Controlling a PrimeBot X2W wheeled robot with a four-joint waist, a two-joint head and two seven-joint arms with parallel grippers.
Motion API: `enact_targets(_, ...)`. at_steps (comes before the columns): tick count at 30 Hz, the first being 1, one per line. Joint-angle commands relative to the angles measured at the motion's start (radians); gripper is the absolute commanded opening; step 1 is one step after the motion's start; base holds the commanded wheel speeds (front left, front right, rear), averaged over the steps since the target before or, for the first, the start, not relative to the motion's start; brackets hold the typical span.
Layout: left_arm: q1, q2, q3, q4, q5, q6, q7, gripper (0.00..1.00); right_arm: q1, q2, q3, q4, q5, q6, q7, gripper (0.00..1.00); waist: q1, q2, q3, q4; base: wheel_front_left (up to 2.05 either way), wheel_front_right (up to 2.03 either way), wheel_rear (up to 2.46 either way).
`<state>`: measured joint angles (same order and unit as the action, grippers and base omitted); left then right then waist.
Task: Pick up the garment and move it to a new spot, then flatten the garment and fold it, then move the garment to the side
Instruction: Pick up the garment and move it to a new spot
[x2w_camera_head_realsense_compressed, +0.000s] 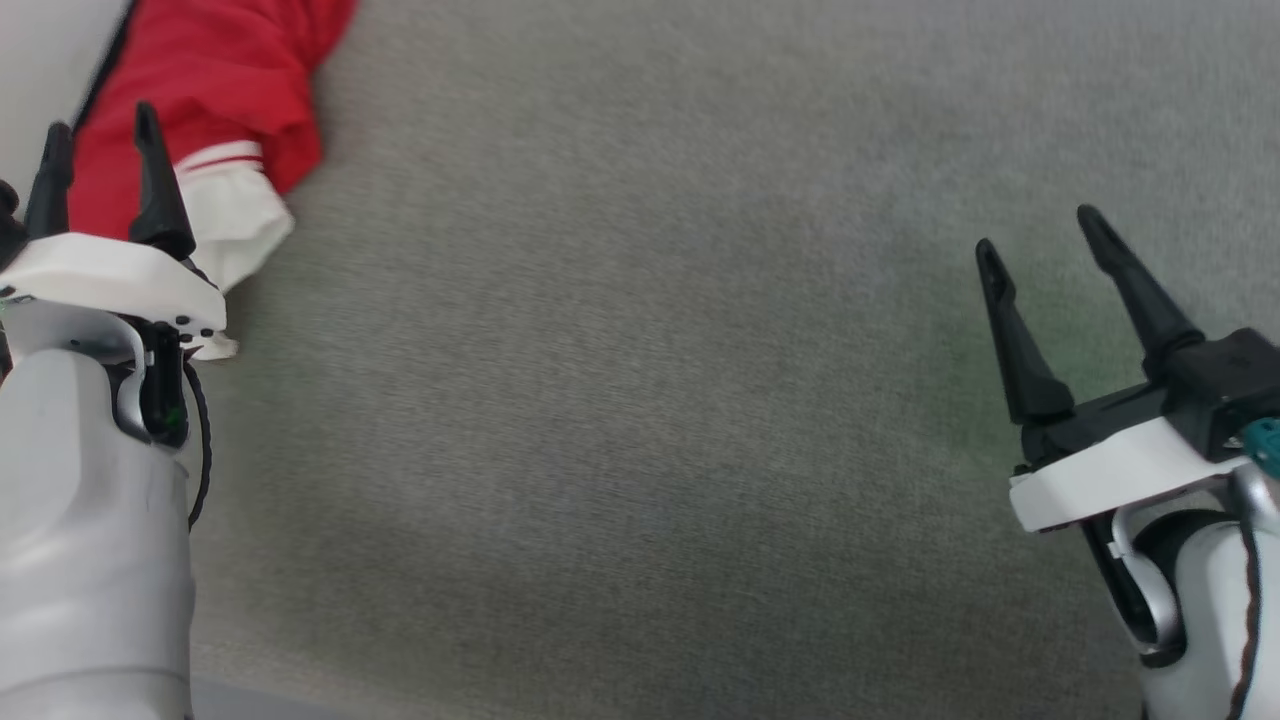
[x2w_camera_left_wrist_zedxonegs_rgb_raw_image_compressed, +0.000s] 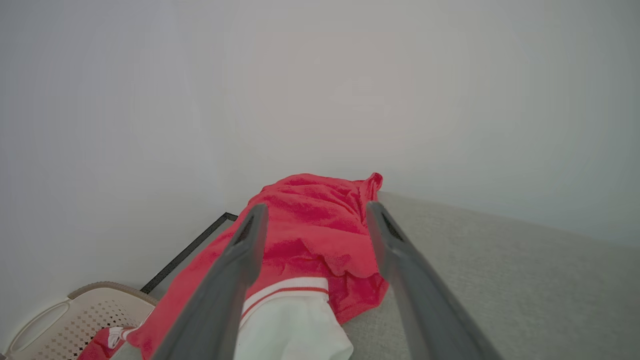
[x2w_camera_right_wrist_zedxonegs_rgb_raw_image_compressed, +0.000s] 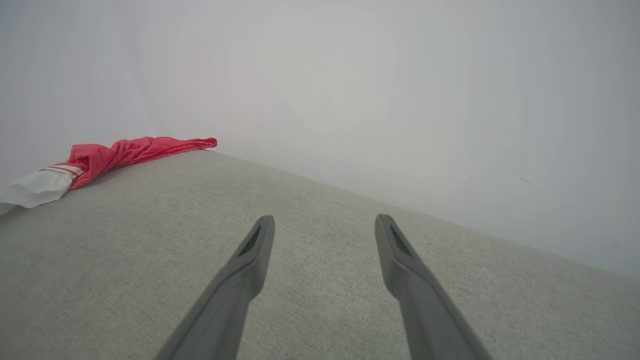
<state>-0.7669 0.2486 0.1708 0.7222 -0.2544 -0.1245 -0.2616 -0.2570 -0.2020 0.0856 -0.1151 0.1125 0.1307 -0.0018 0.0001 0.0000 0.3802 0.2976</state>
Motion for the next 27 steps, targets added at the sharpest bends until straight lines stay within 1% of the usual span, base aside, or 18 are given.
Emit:
enact_targets(1, -0.050, 0.009, 0.002, 0.077, -0.011, -0.003, -0.005, 1.00, -0.016, -0.009, -0.004, -0.024, -0.005, 0.000, 0.012, 1.00, -0.0001, 0.0000, 0.054, -0.034, 0.00, 0.00, 0.00)
enact_targets(6, -0.155, 0.029, 0.000, 0.279, -0.015, 0.022, 0.023, 1.00, -0.018, -0.023, -0.006, -0.083, -0.009, 0.000, 0.041, 1.00, -0.0001, 0.0000, 0.103, -0.051, 0.00, 0.00, 0.00)
enact_targets(8, -0.201, 0.053, 0.004, 0.356, -0.022, 0.018, 0.051, 1.00, -0.018, -0.030, -0.010, -0.108, -0.011, 0.000, 0.056, 1.00, -0.0001, 0.0000, 0.123, -0.056, 0.00, 0.00, 0.00)
enact_targets(9, -0.220, 0.053, 0.006, 0.394, -0.030, 0.018, 0.071, 1.00, -0.018, -0.032, -0.013, -0.120, -0.010, 0.000, 0.062, 1.00, -0.0001, 0.0000, 0.132, -0.056, 0.00, 0.00, 0.00)
enact_targets(10, -0.220, 0.053, 0.006, 0.394, -0.030, 0.018, 0.071, 1.00, -0.018, -0.032, -0.013, -0.120, -0.010, 0.000, 0.062, 1.00, -0.0001, 0.0000, 0.132, -0.056, 0.00, 0.00, 0.00)
enact_targets(14, -0.273, 0.052, 0.003, 0.493, -0.032, 0.045, 0.121, 1.00, -0.014, -0.043, -0.019, -0.158, -0.010, 0.000, 0.083, 1.00, -0.0001, 0.0000, 0.158, -0.060, 0.00, 0.00, 0.00)
enact_targets(16, -0.284, 0.052, 0.001, 0.521, -0.035, 0.055, 0.158, 1.00, -0.008, -0.046, -0.022, -0.169, -0.009, 0.000, 0.089, 1.00, -0.0001, 0.0000, 0.164, -0.060, 0.00, 0.00, 0.00)
enact_targets(18, -0.287, 0.050, -0.005, 0.543, -0.038, 0.063, 0.221, 1.00, -0.005, -0.047, -0.024, -0.182, -0.010, 0.000, 0.098, 1.00, -0.0001, 0.0000, 0.170, -0.060, 0.00, 0.00, 0.00)
enact_targets(22, -0.283, 0.041, -0.015, 0.564, -0.041, 0.068, 0.311, 1.00, -0.006, -0.049, -0.022, -0.201, -0.012, 0.000, 0.114, 1.00, -0.0001, 0.0000, 0.179, -0.062, 0.00, 0.00, 0.00)
enact_targets(24, -0.284, 0.037, -0.010, 0.570, -0.050, 0.065, 0.348, 1.00, -0.009, -0.049, -0.021, -0.212, -0.012, 0.000, 0.120, 1.00, -0.0001, 0.0000, 0.183, -0.063, 0.00, 0.00, 0.00)
enact_targets(27, -0.289, 0.033, -0.019, 0.574, -0.051, 0.074, 0.389, 1.00, -0.015, -0.049, -0.022, -0.227, -0.012, 0.000, 0.129, 1.00, -0.0001, 0.0000, 0.192, -0.063, 0.00, 0.00, 0.00)
